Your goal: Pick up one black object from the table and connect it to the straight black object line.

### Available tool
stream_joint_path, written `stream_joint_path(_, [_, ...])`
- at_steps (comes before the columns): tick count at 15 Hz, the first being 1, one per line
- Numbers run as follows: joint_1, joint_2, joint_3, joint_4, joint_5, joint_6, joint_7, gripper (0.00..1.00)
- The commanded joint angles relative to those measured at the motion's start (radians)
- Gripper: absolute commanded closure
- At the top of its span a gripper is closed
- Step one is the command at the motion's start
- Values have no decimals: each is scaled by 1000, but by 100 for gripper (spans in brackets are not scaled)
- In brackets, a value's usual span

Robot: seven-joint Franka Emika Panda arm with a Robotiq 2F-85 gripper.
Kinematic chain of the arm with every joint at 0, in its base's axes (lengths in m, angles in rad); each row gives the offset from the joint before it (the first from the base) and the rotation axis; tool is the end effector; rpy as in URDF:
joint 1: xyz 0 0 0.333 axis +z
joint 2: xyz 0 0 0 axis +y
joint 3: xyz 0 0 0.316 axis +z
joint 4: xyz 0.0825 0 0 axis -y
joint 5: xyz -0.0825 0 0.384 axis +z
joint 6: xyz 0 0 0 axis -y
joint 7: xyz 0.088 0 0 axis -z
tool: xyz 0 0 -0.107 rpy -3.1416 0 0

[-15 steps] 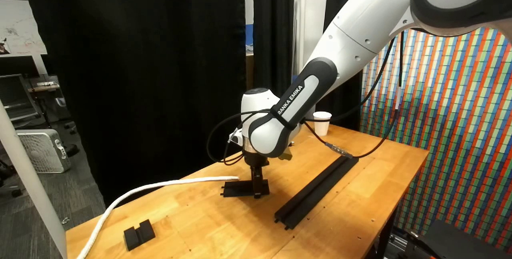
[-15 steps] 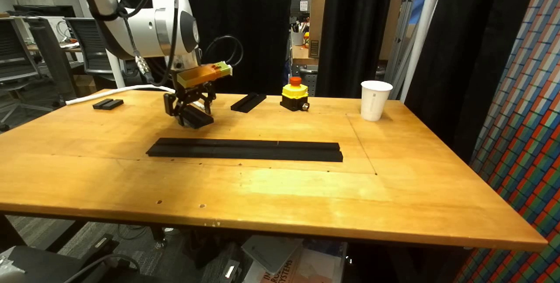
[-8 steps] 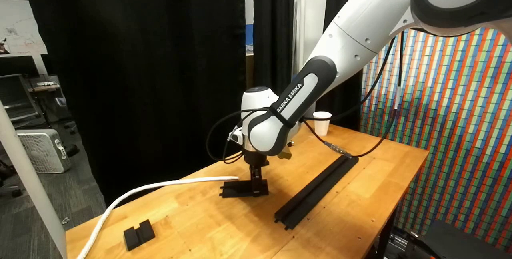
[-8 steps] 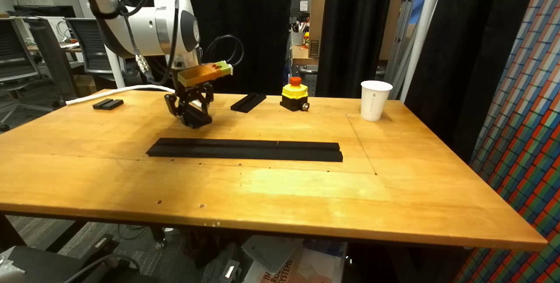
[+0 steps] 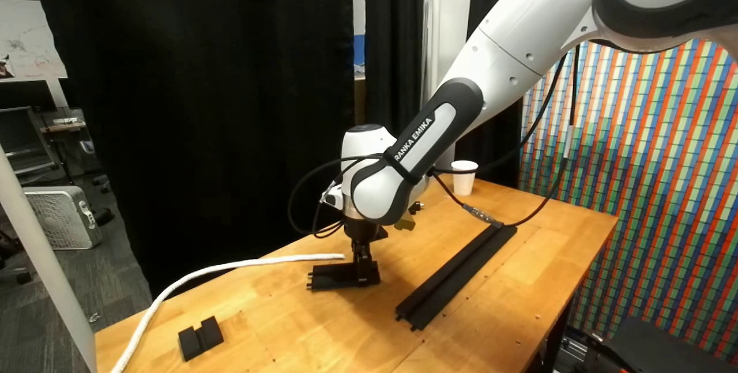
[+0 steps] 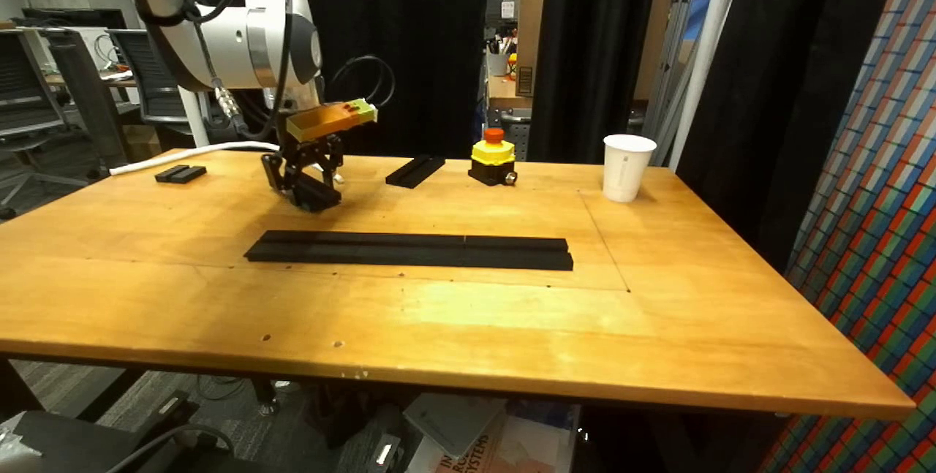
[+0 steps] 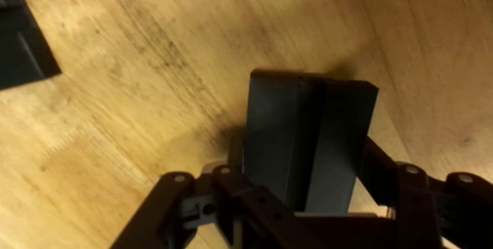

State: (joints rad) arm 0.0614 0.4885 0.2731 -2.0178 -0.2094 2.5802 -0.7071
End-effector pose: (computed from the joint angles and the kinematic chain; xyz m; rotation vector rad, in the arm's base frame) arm 0.5792 0.2001 0.2236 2.5990 1.7349 0.1549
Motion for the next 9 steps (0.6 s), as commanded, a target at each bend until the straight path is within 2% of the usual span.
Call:
stream_joint_path(1, [0, -46, 53, -13, 44, -11, -68, 53])
stream_joint_path(4, [17, -79, 76, -22, 41, -77, -102, 53])
stream_joint_path(9, [4, -148, 116, -72, 116, -150, -233, 53])
